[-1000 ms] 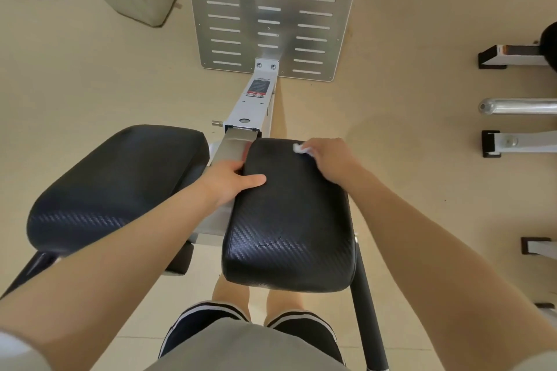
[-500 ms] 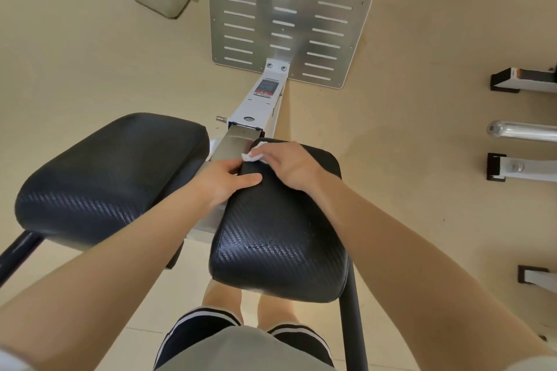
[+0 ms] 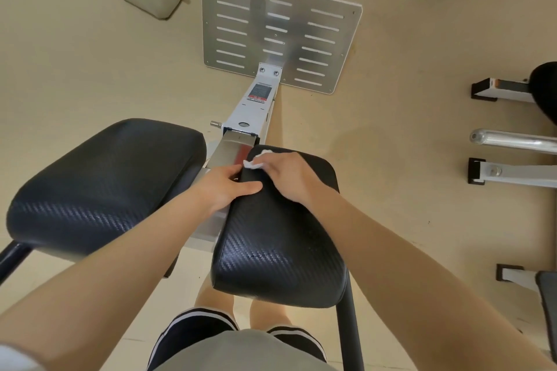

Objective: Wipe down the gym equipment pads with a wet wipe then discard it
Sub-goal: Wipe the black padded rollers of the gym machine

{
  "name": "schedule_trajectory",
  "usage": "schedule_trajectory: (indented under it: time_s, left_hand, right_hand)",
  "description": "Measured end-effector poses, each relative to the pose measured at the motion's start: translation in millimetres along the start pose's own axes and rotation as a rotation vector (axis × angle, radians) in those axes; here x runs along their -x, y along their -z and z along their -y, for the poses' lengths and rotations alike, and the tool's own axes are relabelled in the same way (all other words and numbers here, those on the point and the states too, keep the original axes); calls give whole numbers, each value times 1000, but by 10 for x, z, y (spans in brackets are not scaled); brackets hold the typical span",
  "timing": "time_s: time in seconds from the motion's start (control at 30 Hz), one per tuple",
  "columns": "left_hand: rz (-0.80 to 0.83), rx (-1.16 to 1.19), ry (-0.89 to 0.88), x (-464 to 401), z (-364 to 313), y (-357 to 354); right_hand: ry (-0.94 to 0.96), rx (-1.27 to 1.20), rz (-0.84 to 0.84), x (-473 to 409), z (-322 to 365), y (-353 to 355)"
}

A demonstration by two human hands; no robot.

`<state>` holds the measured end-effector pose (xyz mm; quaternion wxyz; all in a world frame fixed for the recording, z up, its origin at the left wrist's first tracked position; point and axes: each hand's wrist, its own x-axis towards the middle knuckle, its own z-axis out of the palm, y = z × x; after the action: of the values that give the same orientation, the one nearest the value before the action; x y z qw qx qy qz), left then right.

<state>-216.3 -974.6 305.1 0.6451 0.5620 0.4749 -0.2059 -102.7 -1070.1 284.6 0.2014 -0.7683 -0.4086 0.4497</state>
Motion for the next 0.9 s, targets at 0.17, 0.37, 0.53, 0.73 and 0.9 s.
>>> schedule_trajectory:
  time_s: [0.17,0.37,0.53,0.73,0.9]
  left_hand:
    - [17,-13,-8,-17,10,32]
    - [30,-80,-33,-74,33,64]
    - [62,-67,-28,-48,60,96]
    - [250,34,51,82,133,152]
    - [274,-2,39,118,119,118]
  right_hand:
    - [-161,-92,14,-27,-265,138]
    - [-424,247,-112,14,-558,274]
    - [16,254,-21,-137,74,-160]
    - [-158,180,-26,241,-140,74]
    - [-478,183,-174,498,-439,194]
